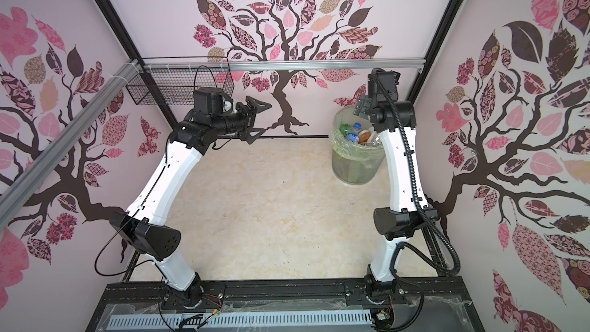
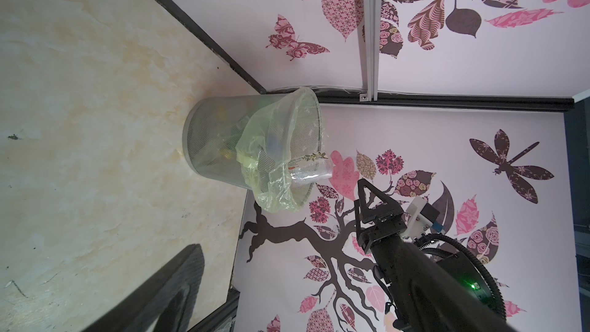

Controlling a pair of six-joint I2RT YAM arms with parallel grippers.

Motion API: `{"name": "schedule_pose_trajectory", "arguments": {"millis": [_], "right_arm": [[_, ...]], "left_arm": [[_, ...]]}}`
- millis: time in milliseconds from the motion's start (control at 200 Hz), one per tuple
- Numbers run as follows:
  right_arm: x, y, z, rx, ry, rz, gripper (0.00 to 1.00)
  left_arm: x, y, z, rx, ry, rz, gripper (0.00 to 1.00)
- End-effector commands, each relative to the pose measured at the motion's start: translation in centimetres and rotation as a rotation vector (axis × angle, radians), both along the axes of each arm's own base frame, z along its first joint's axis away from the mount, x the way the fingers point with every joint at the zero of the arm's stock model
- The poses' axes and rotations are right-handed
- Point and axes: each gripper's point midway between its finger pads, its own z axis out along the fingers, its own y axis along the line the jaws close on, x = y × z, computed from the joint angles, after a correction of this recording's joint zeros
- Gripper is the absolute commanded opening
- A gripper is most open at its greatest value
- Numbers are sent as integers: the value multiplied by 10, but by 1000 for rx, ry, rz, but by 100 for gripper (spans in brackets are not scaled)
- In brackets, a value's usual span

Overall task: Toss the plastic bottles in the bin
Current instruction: 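Open right gripper to drop the clear bottle into the bin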

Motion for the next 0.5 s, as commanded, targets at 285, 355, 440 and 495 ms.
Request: {"name": "schedule_pose_trajectory", "arguments": {"millis": [285,355,440,495], "right_arm": [[-14,14,-4,85,8,56,99],[-14,17,-6,97,13,71,99],[-13,17,-14,105,29,66,99],[-11,15,-21,106,43,46,99]], "left_arm": [[-15,11,-2,26,-16,24,98],[-18,14,-9,35,-4,35,98],[-20,17,-12,38,1,46,98],[-22,18,-13,41,1,52,98]]}}
